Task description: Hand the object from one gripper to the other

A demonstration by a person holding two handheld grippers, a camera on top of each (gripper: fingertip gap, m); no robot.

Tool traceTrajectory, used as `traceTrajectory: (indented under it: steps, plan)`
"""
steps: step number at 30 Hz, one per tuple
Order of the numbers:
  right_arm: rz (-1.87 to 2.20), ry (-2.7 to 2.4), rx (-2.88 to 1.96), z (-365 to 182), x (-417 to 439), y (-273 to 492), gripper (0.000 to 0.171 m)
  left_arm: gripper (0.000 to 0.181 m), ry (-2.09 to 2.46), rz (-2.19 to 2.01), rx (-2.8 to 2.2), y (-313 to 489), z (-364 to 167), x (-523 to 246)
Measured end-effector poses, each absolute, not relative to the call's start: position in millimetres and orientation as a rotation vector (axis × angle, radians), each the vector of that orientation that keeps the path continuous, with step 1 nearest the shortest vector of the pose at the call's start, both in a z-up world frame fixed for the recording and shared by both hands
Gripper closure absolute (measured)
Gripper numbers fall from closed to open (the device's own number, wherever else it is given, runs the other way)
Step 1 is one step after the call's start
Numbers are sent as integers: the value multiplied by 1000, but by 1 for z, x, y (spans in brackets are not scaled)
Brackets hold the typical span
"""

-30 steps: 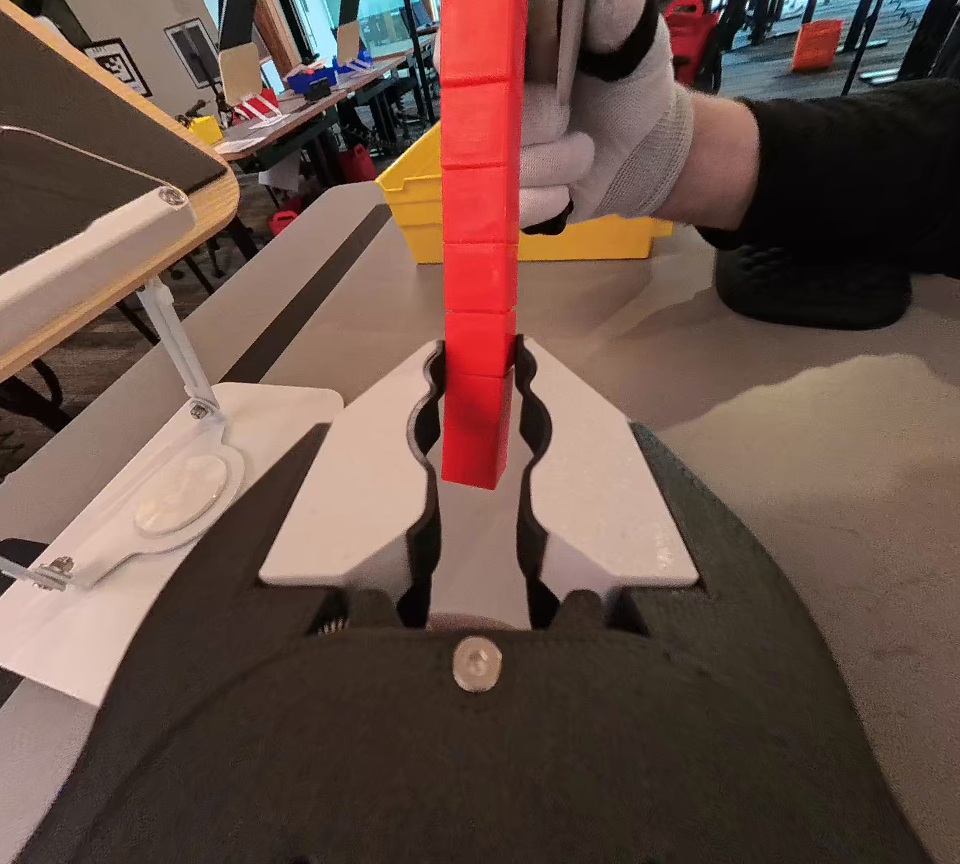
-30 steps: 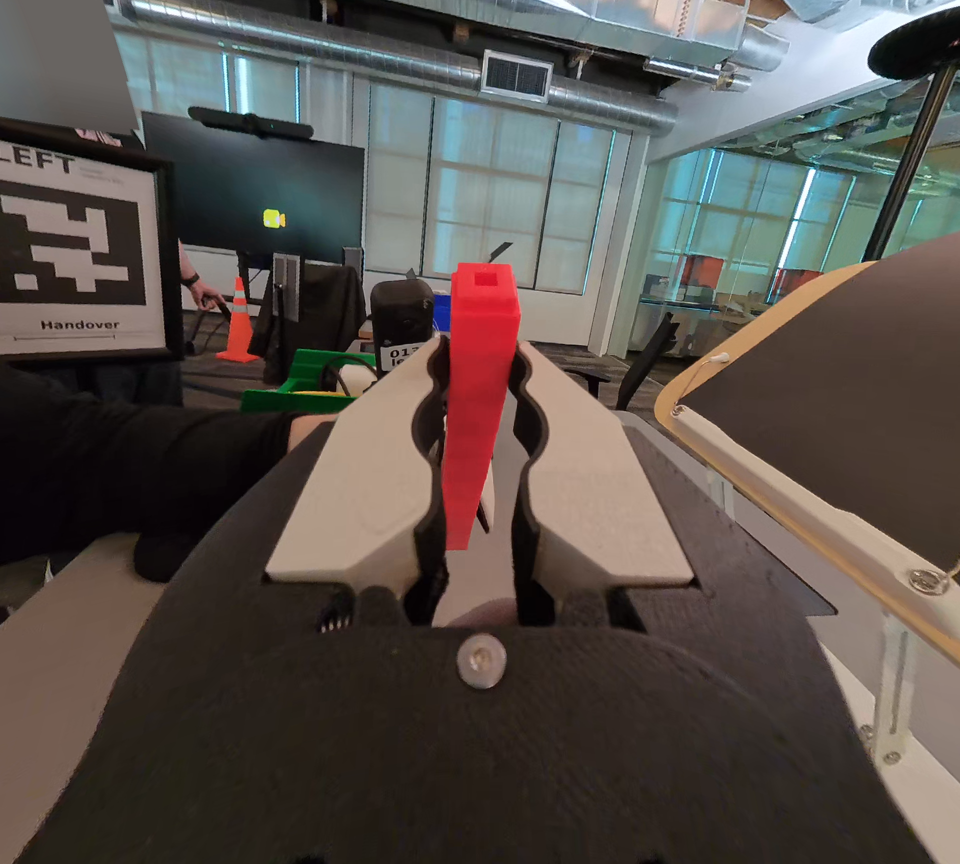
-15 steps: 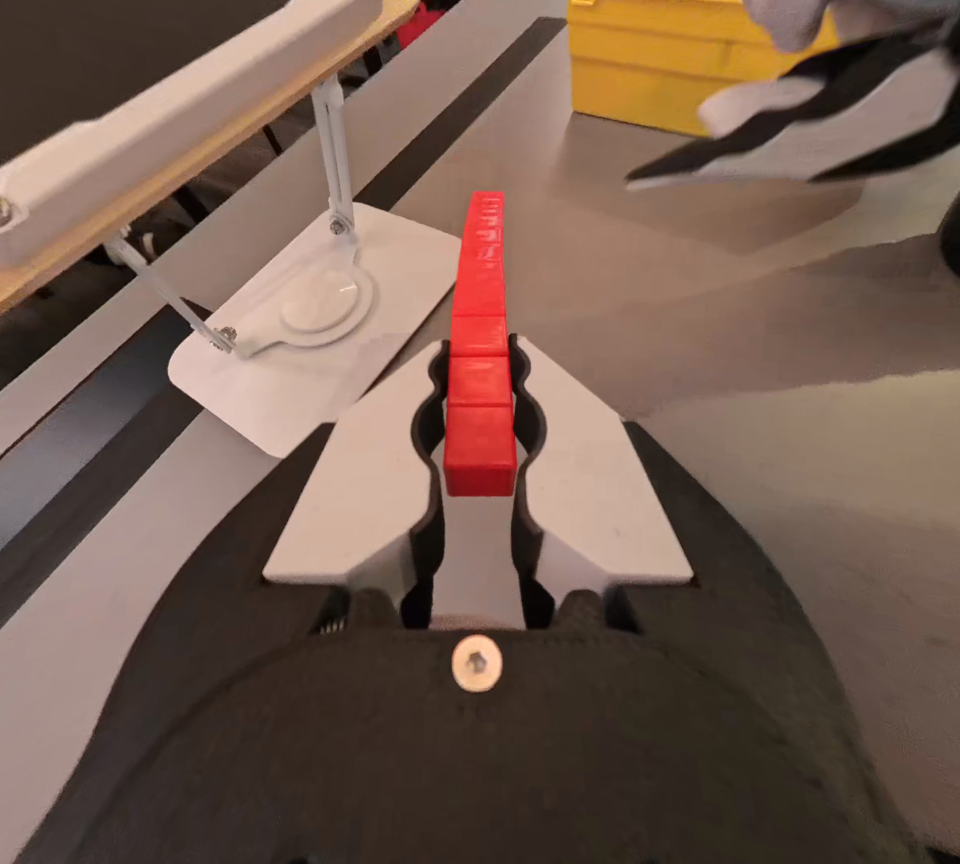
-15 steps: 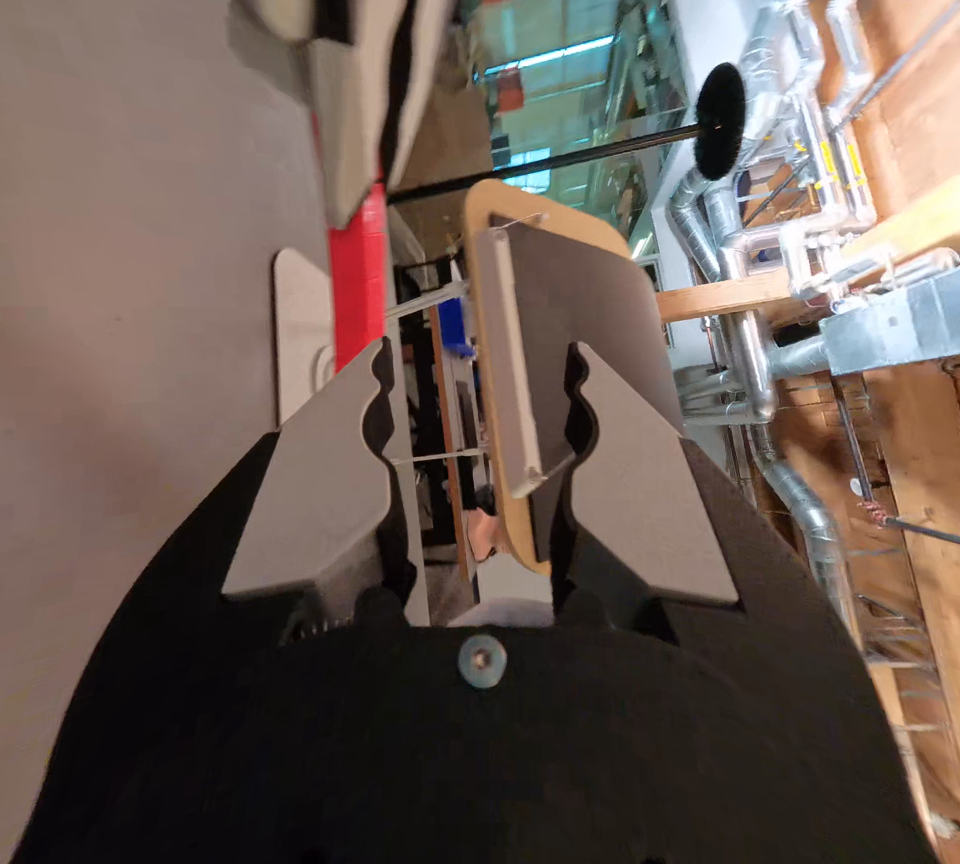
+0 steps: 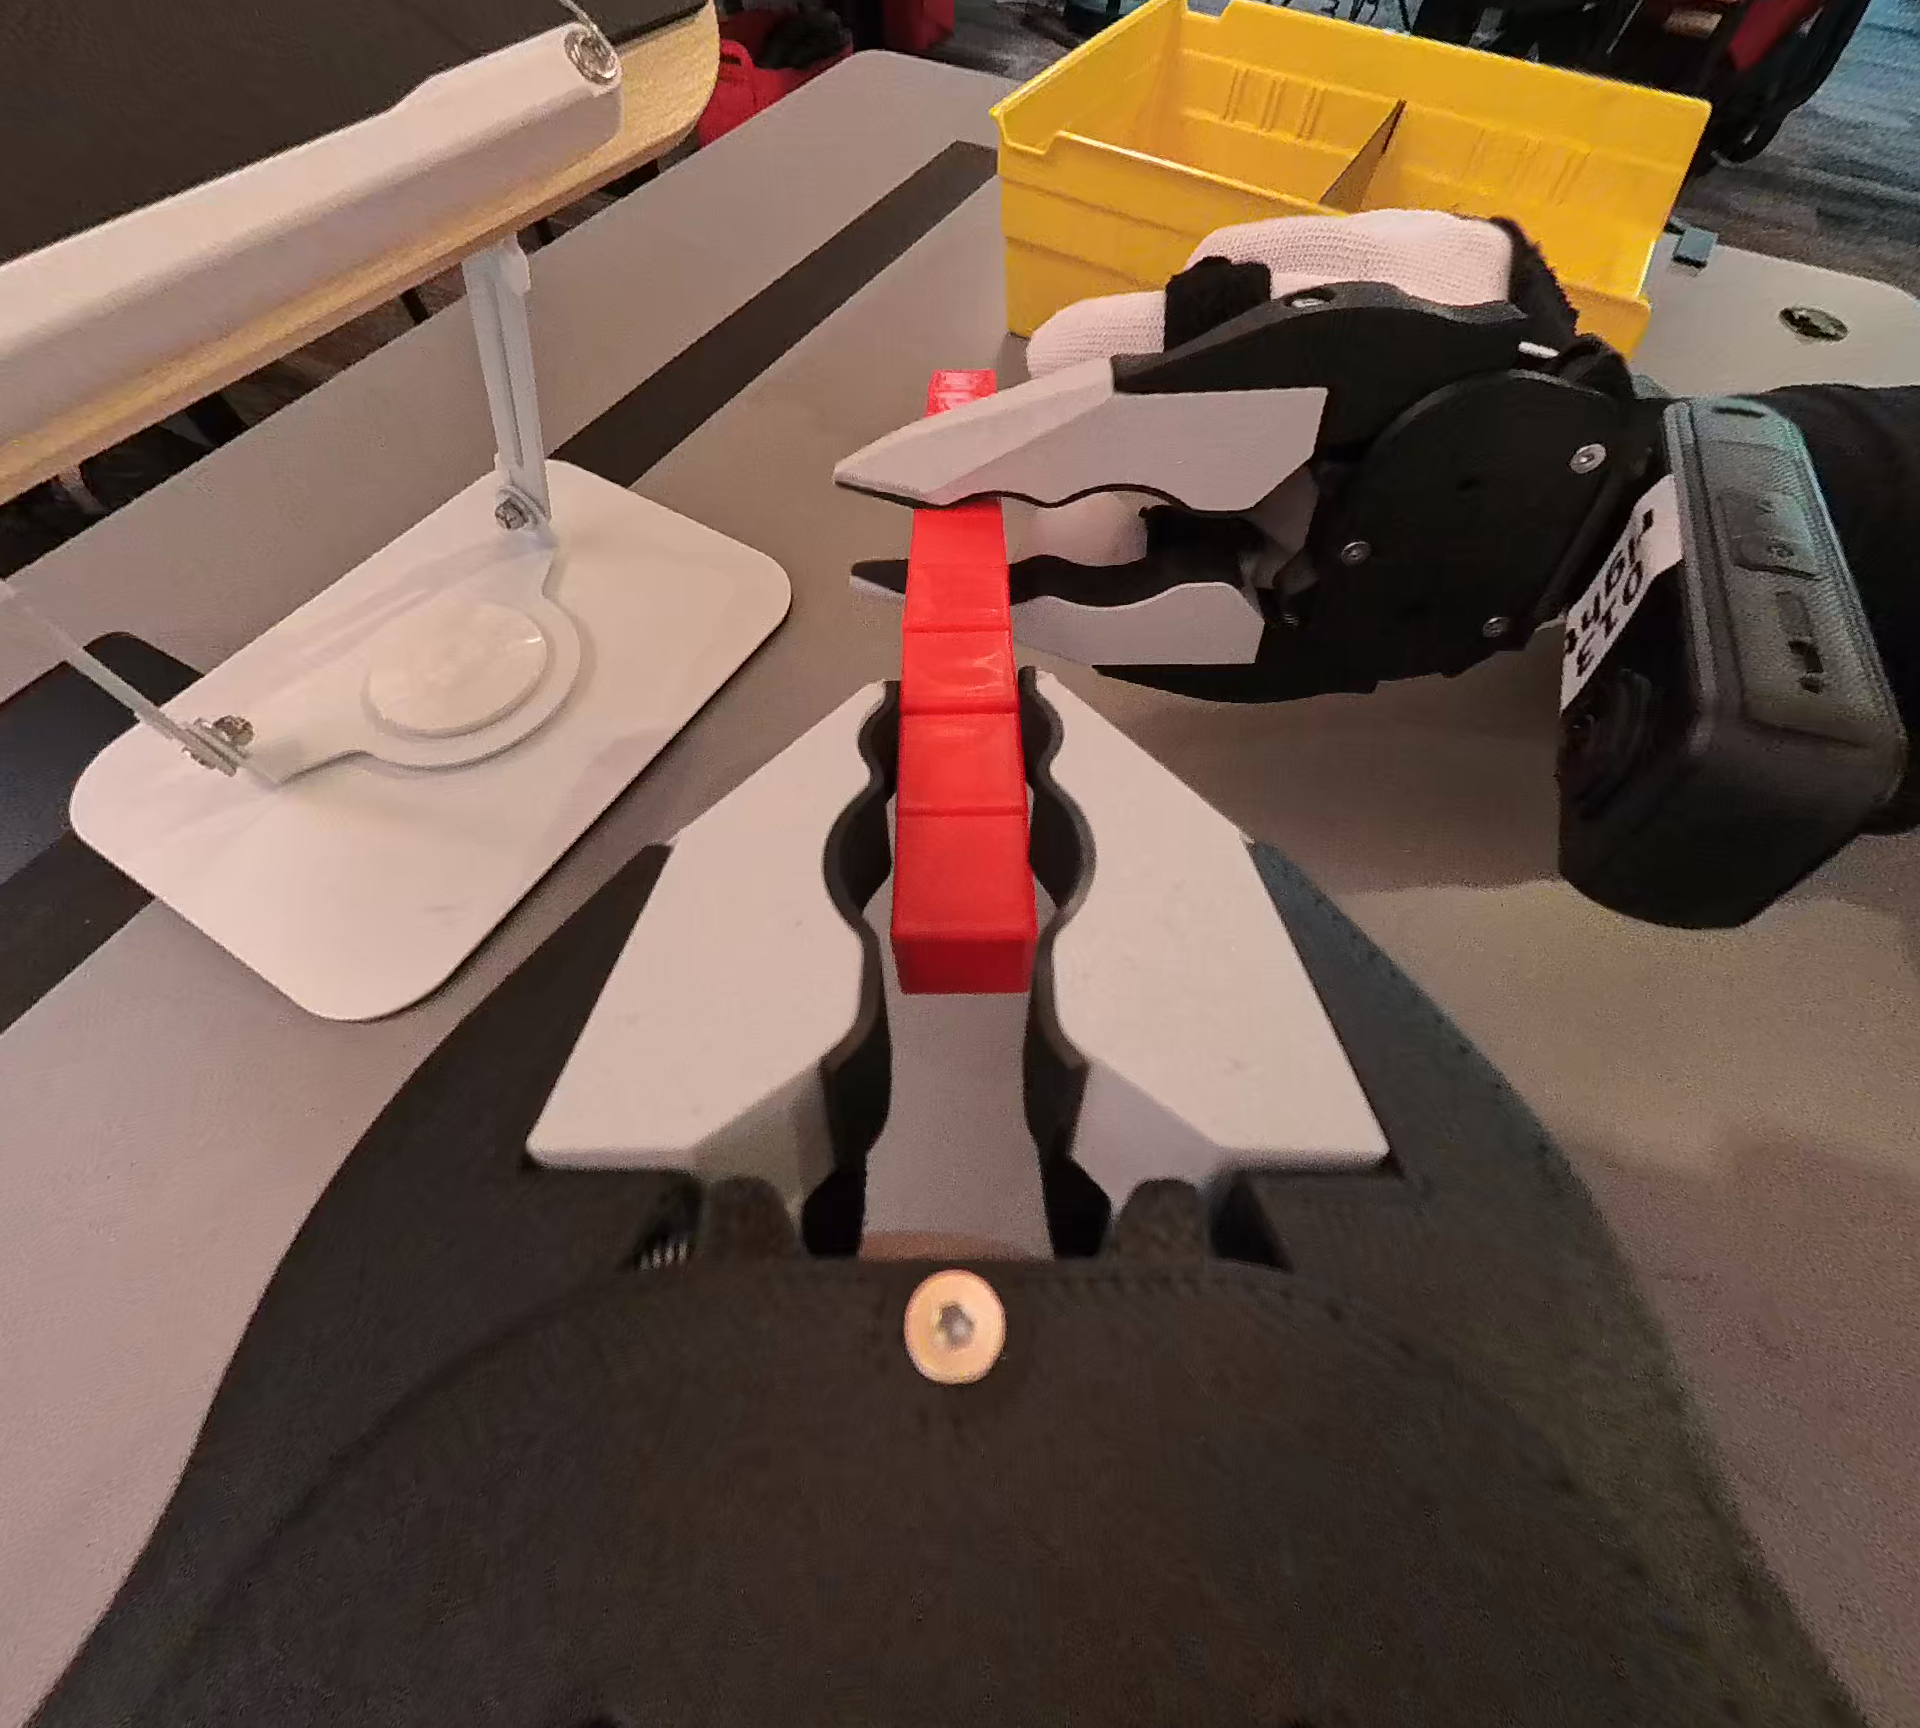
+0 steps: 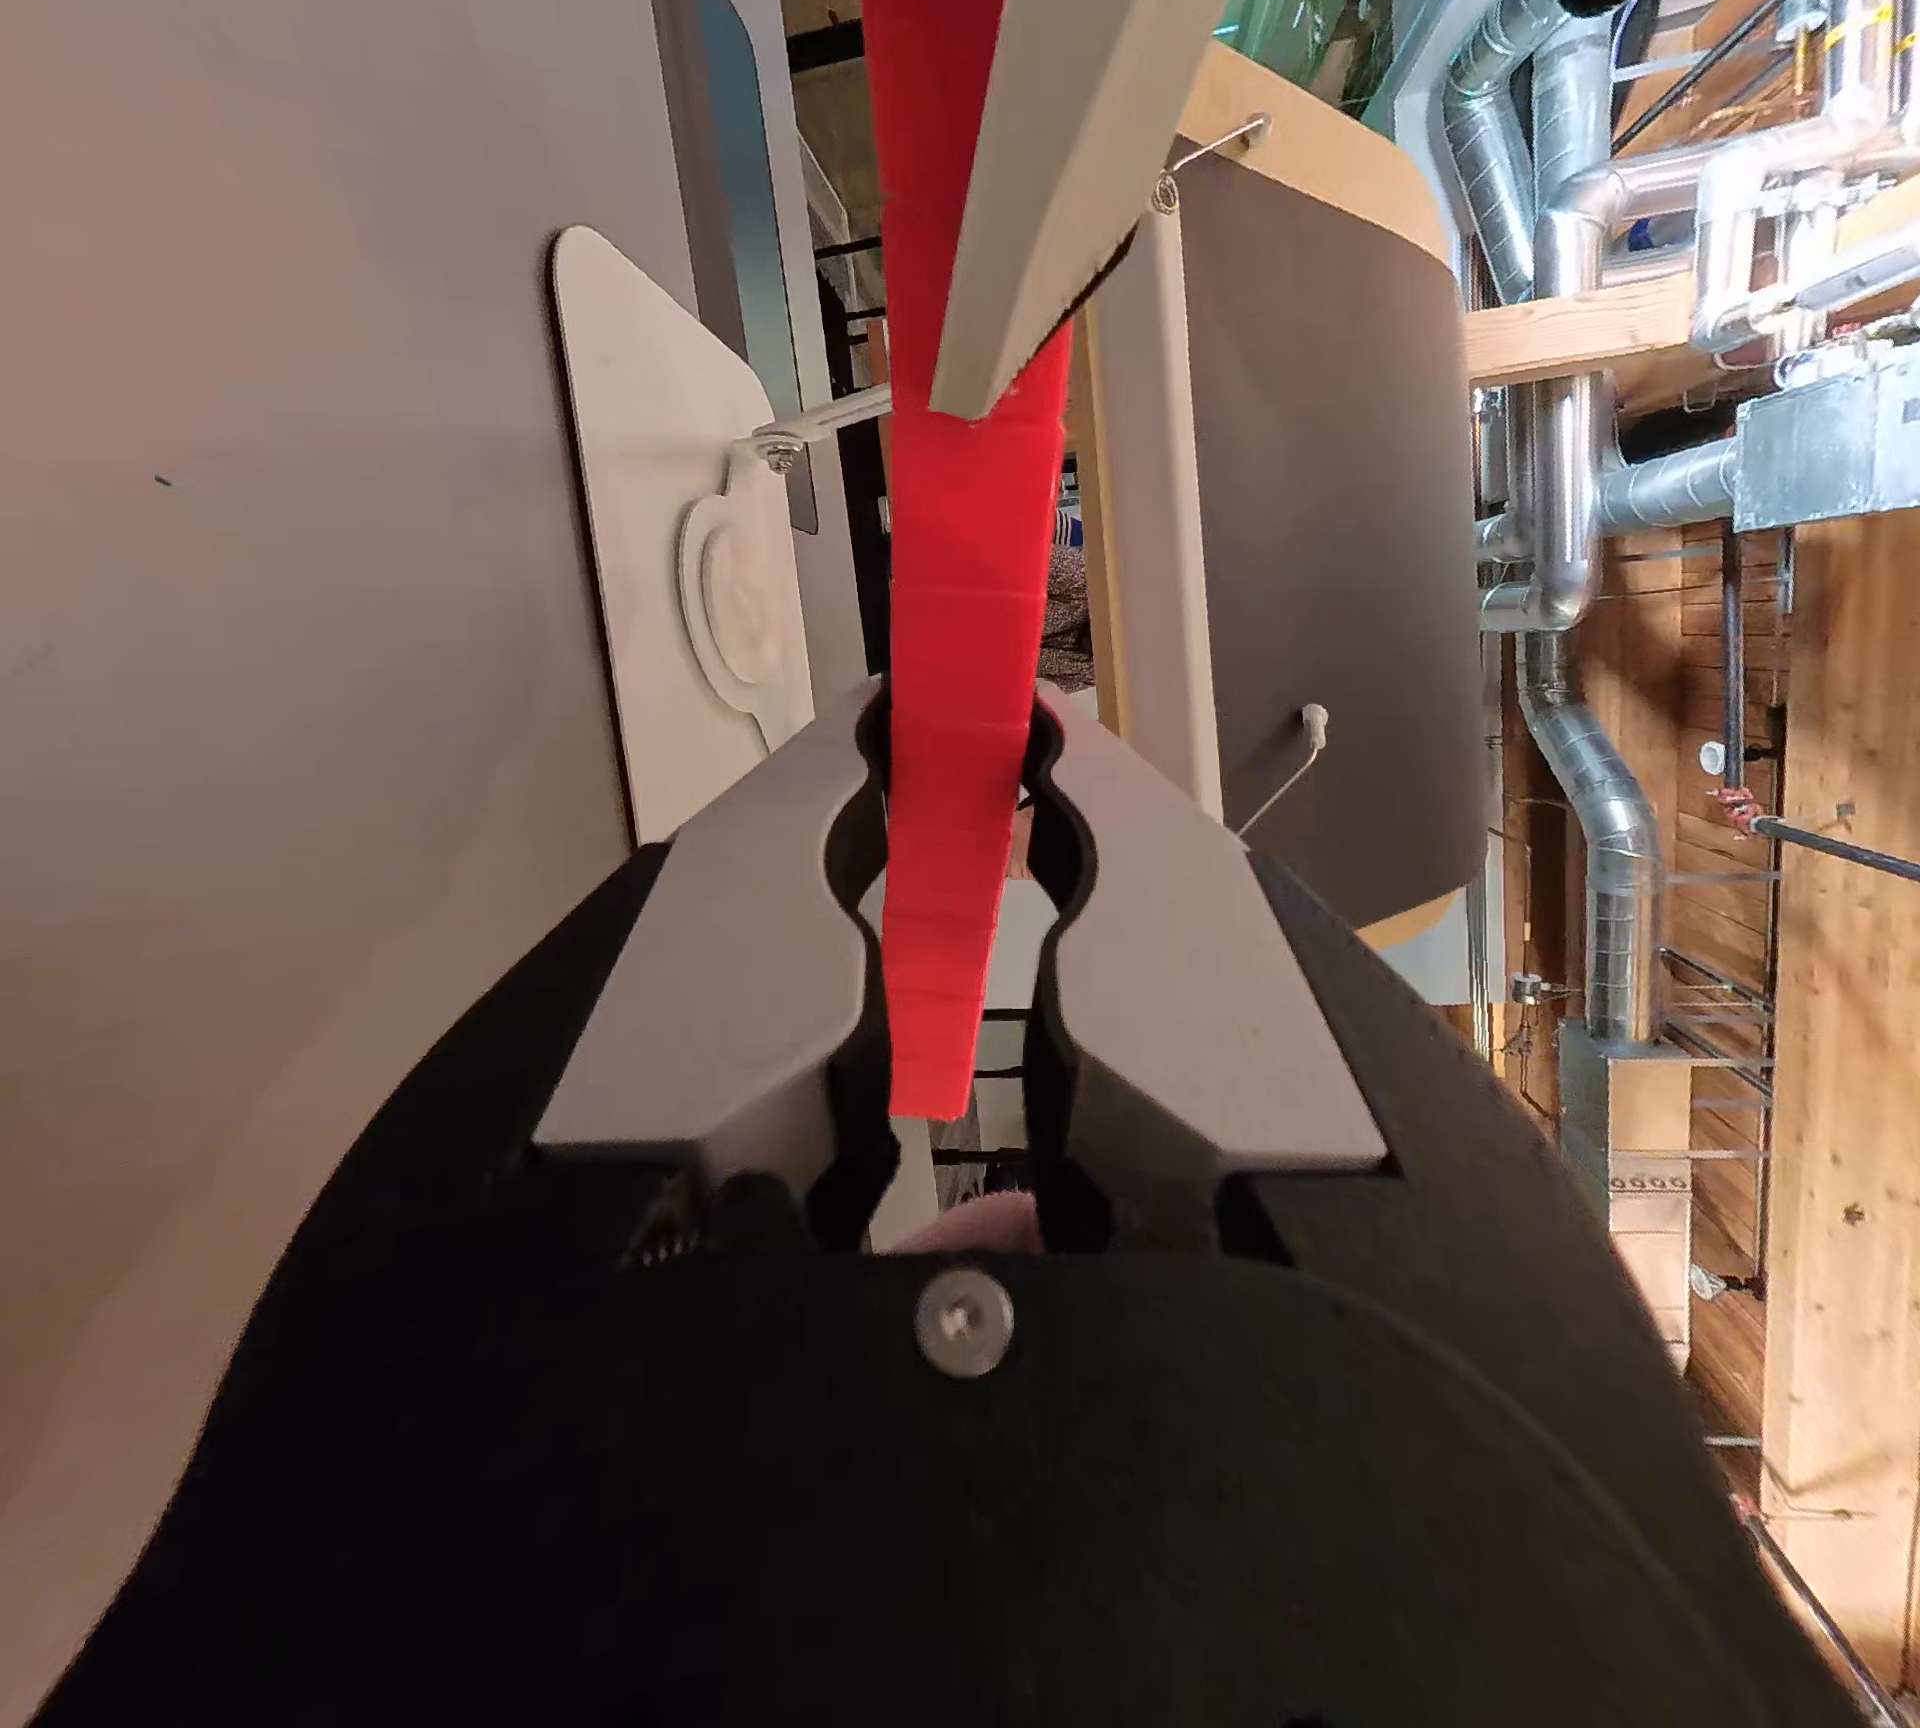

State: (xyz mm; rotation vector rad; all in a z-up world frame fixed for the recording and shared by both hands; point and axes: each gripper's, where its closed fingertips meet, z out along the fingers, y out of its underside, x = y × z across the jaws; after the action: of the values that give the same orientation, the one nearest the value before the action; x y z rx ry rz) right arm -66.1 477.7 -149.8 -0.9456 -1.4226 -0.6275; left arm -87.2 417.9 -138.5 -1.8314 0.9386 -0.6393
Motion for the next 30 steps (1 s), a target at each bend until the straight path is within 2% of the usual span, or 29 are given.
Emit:
traceTrajectory:
  steps: [3,8,11,18,25,28,30]
  plan:
    - [-567,-1415,-979,-148,-65,477,151,161,923,-640,-1797,419,-133,-86]
    - [-271,-1339,-1170,-144,-60,479,151,119,835,-626,-1520,417,-83,-94]
    - [73,-1219,-1309,-130,-59,475,151,109,742,-691,-1386,415,-58,-107]
    - [970,-1073,-1351,-88,-67,433,151,109,763,-835,-1445,420,-88,-93]
    - [1291,-1096,-1337,-80,-74,406,152,113,941,-922,-1467,400,-118,-39]
    - [1347,-1142,-1325,-83,-78,395,152,124,967,-988,-1457,392,-119,-27]
    - [1362,-1155,-1322,-82,-80,391,151,149,986,-1023,-1440,387,-120,-24]
